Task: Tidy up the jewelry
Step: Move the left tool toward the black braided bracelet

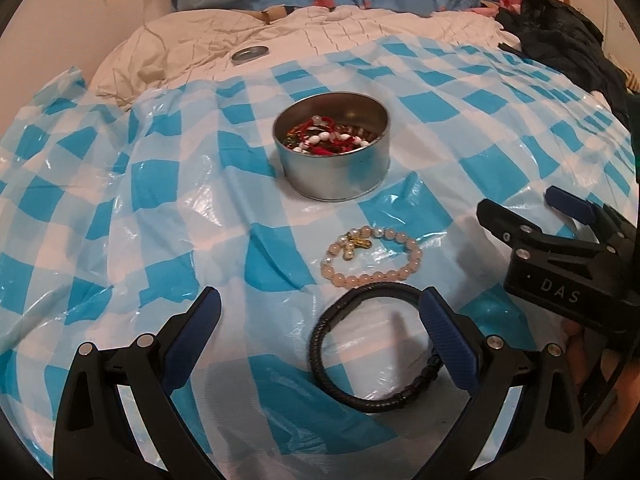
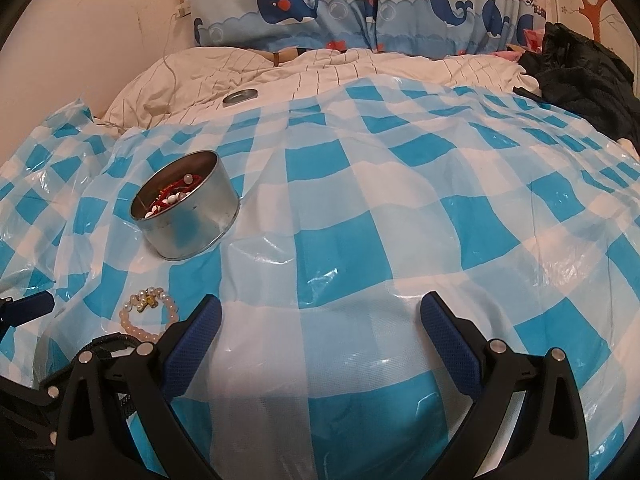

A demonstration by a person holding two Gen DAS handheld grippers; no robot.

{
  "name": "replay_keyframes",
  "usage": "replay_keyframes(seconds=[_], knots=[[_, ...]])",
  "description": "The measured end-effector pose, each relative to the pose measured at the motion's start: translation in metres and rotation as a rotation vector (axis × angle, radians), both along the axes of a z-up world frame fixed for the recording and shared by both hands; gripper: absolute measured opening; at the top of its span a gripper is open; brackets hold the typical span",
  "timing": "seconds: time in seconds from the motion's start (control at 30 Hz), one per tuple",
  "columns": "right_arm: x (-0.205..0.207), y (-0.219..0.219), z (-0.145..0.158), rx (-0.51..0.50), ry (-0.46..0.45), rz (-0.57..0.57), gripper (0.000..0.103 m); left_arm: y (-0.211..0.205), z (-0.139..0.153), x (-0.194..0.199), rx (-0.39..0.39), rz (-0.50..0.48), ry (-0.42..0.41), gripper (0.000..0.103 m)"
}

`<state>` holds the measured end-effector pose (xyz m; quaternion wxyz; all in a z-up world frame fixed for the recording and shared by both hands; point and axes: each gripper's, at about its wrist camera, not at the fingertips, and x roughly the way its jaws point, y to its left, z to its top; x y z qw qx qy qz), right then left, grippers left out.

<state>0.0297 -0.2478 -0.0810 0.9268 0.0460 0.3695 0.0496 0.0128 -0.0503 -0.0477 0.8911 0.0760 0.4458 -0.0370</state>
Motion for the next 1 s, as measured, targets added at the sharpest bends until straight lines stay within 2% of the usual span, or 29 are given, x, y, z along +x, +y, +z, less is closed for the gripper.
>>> replay_keyframes(seconds=[0.77,1.0], knots=[[0.0,-0.001,0.0,0.0,0.001,0.0,0.096,-0.021,-0.013,-0.004,0.005,-0.097,0.042,0.095],[0.0,-0.001,0.0,0.0,0.001,0.0,0.096,-0.01,-0.018,-0.004,-0.077,-0.1,0.078,0.095]])
